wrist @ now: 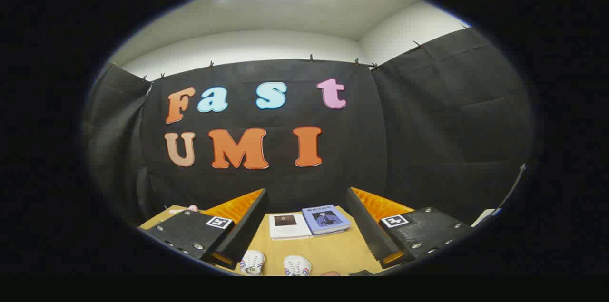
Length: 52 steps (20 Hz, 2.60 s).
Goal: Open the storage box then place both shoes into the box .Put the left shoe in first, then the right shoe, with the right side of both shoes facing outward in a uniform manner.
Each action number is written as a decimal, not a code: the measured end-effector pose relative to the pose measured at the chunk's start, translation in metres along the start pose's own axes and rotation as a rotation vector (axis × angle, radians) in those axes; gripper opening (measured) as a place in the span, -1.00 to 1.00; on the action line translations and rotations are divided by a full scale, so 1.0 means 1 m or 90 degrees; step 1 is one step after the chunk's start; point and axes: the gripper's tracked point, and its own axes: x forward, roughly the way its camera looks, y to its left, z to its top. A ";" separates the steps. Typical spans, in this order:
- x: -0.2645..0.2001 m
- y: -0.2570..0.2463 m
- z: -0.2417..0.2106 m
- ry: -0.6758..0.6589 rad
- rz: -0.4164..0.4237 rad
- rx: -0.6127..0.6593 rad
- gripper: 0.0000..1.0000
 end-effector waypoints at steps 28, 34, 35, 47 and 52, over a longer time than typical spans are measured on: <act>0.030 0.071 -0.130 0.181 0.157 0.146 0.95; 0.018 0.154 -0.236 0.388 0.295 0.342 0.96; 0.016 0.165 -0.252 0.420 0.308 0.372 0.96; -0.031 0.285 -0.350 0.702 0.509 0.578 0.96; -0.046 0.319 -0.364 0.774 0.568 0.623 0.96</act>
